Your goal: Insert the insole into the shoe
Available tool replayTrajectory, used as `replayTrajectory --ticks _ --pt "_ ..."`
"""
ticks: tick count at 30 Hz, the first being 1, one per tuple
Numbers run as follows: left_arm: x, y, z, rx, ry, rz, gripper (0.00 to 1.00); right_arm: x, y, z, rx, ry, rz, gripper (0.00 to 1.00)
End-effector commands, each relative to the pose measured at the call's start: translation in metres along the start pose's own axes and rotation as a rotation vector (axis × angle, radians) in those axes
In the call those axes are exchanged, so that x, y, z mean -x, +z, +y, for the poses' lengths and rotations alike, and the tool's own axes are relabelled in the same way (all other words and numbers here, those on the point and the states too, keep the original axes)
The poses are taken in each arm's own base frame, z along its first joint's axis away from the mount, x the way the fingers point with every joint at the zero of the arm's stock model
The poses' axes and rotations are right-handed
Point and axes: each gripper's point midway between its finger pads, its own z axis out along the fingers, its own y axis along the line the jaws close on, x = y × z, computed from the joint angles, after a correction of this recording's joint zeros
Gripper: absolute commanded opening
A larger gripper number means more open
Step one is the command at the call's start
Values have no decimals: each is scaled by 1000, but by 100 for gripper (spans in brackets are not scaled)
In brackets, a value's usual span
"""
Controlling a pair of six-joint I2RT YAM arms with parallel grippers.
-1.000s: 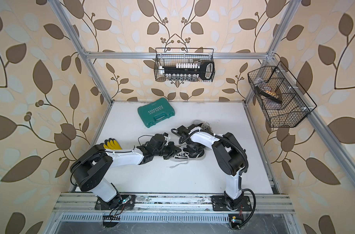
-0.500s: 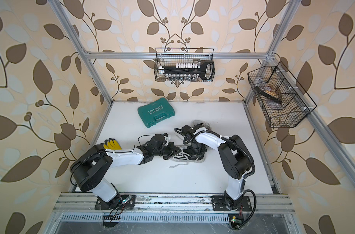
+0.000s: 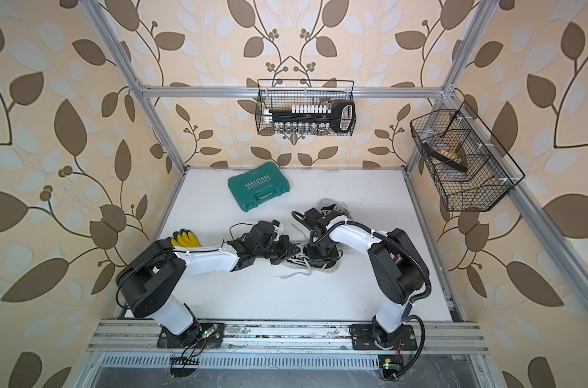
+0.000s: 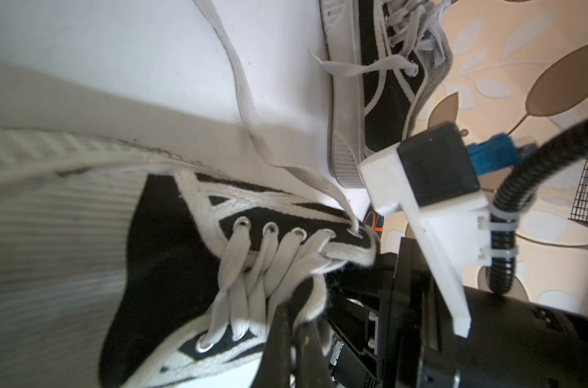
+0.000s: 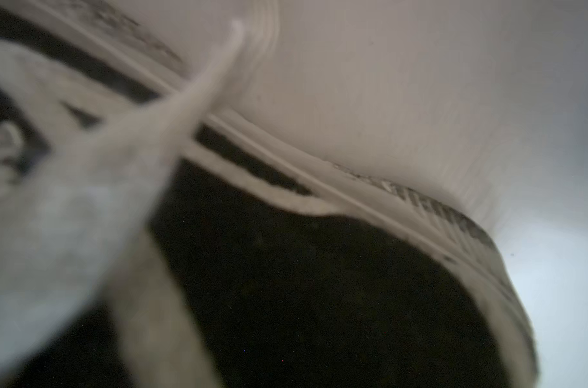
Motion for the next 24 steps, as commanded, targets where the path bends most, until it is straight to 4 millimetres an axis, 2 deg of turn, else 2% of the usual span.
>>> replayTrajectory --ticks 1,3,5,7,9,11,14,17,21,24 --pt "5 -7 -17 -1 59 -14 0 12 -28 17 86 9 -101 0" --pt "6 -8 -17 29 84 -18 0 19 -32 20 114 28 -143 0" --pt "7 -9 -17 51 104 -15 0 24 -13 21 122 49 -128 0" --pt "7 -8 -18 55 111 -10 0 30 14 17 107 76 -104 0" --pt "6 -8 -18 65 121 -2 0 37 25 14 90 87 -109 0" --pt "6 -8 -16 99 135 9 0 43 11 12 74 82 -147 0" --pt "7 -10 -12 194 194 19 0 45 -36 3 48 76 -249 0" --pt "8 -11 -11 310 281 46 0 35 -74 -19 47 103 -310 0" --pt "3 3 -10 423 349 129 0 17 -96 -47 92 166 -328 0" --pt "-7 28 -3 482 379 209 0 5 -101 -58 106 183 -331 0"
